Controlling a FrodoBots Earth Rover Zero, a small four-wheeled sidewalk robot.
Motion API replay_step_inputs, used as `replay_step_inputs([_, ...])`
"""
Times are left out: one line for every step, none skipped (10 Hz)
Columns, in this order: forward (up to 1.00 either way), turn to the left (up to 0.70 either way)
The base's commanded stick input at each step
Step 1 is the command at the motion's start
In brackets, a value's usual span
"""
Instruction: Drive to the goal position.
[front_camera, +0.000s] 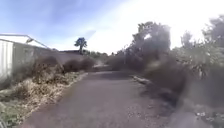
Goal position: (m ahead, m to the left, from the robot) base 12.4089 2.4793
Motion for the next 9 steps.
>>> replay_step_inputs([0.37,0.0])
replay_step_inputs([0.37,0.0])
replay_step_inputs([0.37,0.0])
replay_step_inputs([0.37,0.0])
replay_step_inputs([0.37,-0.67])
replay_step_inputs([0.37,-0.81])
replay_step_inputs([0.37,-0.91])
replay_step_inputs([0.37,-0.91])
replay_step_inputs([0.37,-0.91])
